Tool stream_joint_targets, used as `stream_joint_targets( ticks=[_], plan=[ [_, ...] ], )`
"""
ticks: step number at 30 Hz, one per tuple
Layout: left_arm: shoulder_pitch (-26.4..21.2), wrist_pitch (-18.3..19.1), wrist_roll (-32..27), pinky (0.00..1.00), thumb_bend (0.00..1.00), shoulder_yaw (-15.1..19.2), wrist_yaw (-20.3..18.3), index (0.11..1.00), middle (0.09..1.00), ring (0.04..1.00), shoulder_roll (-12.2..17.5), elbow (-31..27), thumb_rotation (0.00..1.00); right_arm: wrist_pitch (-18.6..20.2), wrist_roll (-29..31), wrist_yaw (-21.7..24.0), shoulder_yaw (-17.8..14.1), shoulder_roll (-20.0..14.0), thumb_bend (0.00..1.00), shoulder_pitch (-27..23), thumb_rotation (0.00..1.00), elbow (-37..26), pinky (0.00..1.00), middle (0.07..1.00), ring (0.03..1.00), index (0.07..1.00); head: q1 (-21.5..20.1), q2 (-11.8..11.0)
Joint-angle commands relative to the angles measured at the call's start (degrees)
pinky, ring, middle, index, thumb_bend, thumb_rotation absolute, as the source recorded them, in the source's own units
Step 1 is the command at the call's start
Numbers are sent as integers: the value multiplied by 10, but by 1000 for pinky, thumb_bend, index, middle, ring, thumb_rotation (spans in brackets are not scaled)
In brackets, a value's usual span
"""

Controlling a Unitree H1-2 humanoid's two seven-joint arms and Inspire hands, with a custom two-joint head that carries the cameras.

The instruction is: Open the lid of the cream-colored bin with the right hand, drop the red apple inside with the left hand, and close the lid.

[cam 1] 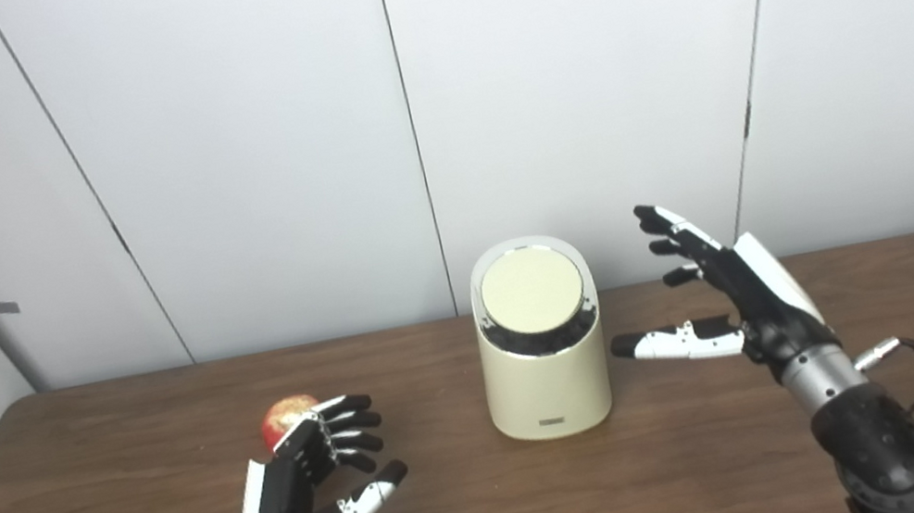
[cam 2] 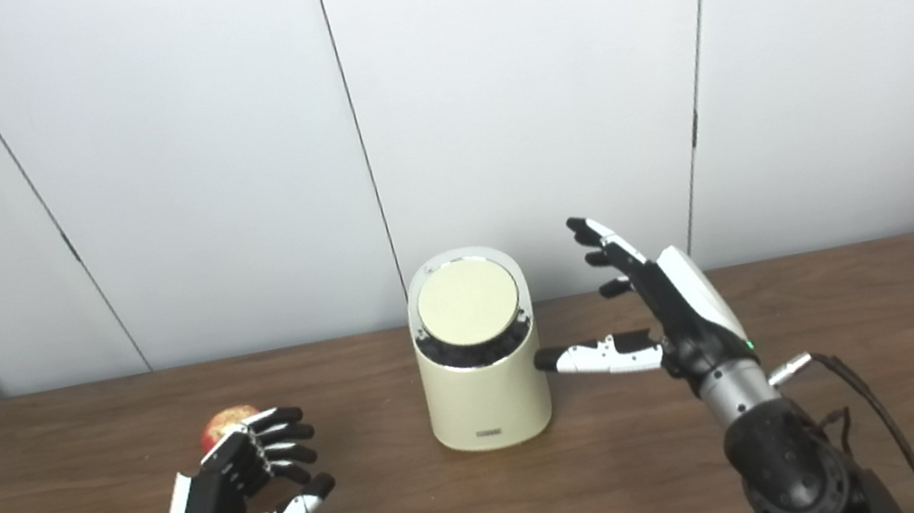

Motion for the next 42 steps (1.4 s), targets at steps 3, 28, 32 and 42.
stream_joint_targets(
  ticks=[3, 28, 32, 42],
  plan=[
    [13, -2, -4, 479, 635, -3, 3, 699, 643, 574, -7, 17, 0, 21, -24, 11, 19, -4, 826, -60, 418, -12, 745, 935, 887, 934, 0, 2],
    [15, -1, 4, 478, 621, -6, 6, 695, 640, 566, -9, 11, 0, 98, -102, 36, 99, 13, 852, -173, 359, 72, 702, 914, 873, 914, 4, 11],
    [16, -3, 5, 479, 627, -7, 5, 694, 636, 564, -9, 9, 0, 100, -115, 34, 111, 19, 858, -181, 387, 96, 721, 915, 884, 924, 4, 12],
    [21, 5, 8, 474, 621, -9, 5, 697, 637, 564, -11, -3, 0, 88, -125, 24, 119, 21, 859, -201, 364, 150, 711, 920, 879, 925, 7, 15]
  ],
)
